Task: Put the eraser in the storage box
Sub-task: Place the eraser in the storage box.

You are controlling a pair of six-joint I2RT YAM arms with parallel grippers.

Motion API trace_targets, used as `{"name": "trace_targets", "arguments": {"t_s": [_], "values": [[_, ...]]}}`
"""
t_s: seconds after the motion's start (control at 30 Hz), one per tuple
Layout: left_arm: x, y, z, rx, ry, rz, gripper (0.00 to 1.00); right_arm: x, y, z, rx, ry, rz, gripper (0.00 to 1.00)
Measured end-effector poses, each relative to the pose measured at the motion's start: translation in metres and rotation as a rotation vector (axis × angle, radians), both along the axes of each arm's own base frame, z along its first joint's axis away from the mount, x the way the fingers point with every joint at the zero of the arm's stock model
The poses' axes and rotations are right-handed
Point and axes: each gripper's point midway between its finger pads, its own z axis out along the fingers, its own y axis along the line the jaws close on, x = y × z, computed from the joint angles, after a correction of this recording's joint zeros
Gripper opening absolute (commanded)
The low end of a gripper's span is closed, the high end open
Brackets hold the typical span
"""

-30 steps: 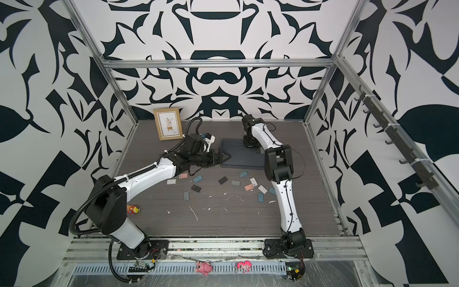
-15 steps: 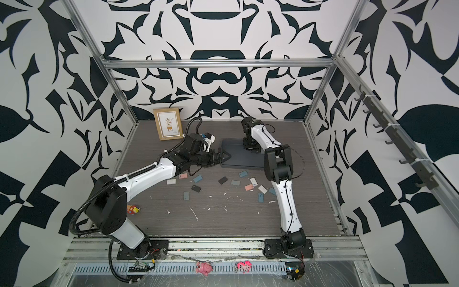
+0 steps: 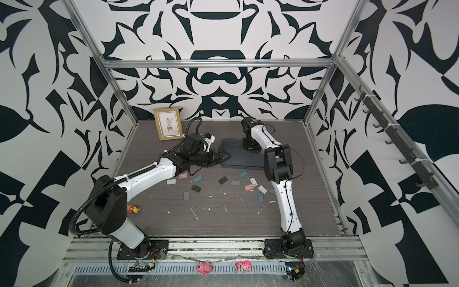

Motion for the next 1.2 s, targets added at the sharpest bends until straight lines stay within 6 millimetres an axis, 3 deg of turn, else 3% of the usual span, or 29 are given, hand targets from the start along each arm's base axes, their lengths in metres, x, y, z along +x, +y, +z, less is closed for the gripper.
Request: {"name": "trace_targets", "arguments": {"t_s": [1.2], "values": [[-0.001, 0.0, 0.0, -0.003, 0.004, -0.002, 0.99, 0.003, -0.001, 0.012, 0.002, -0.012, 0.001, 0.43]]}}
